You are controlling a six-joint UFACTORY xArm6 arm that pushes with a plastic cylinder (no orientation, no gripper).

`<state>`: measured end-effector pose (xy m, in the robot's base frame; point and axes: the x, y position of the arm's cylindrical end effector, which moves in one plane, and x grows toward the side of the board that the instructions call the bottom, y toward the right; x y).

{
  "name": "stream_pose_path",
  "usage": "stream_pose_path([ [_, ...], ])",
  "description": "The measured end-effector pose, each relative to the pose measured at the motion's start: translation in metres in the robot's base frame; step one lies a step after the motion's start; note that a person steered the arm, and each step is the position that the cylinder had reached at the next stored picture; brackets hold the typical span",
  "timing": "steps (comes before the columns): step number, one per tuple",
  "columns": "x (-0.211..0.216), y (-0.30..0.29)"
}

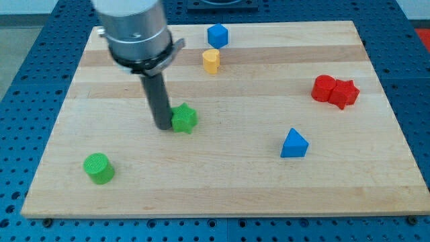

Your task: Push the blue triangle closer to the red circle and red star

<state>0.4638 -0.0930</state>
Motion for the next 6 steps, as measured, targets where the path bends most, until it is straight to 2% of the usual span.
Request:
stream_pose_path([
  [1,-0.013,0.034],
  [3,-0.005,0.09],
  [5,0.033,0.115],
  [6,0.018,0.127],
])
